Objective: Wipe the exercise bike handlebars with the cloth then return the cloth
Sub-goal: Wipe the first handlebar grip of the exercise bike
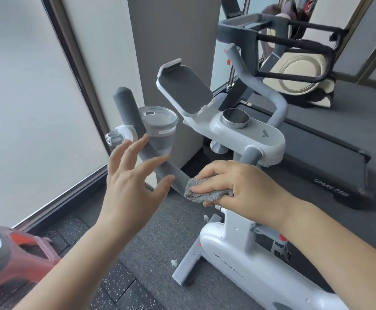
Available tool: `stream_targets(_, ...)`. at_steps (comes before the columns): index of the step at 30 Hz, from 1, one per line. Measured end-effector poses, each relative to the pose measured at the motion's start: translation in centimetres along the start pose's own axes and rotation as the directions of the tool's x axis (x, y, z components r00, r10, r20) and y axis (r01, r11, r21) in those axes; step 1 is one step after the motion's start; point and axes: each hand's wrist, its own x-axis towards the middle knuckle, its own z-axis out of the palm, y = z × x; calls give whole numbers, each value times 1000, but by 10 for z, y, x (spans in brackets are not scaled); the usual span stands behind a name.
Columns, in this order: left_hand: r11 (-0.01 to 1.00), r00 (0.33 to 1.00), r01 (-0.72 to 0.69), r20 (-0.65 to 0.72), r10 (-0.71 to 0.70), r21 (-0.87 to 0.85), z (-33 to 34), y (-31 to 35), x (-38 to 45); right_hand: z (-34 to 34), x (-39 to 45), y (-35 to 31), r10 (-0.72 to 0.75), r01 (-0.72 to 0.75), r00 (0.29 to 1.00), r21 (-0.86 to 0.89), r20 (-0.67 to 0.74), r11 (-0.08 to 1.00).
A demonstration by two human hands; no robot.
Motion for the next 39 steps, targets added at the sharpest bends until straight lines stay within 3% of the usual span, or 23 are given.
stream_targets(10, 994, 995, 96, 7, -96, 56, 7, 22, -7, -10, -21, 26, -63, 61, 998, -69, -28, 996)
stream_targets(20, 996, 997, 69, 28, -71, 65, 21, 54, -27, -14, -22, 44, -121, 117, 992, -108, -36, 987)
stream_targets(28, 988, 993, 116, 12, -118, 103, 29, 65, -32, -21, -31, 62, -179, 154, 973, -166, -148, 974)
stream_targets(39, 983, 988, 152, -10, -152, 102, 32, 65, -32, -40, -31, 100, -66, 0, 958, -230, -279, 973)
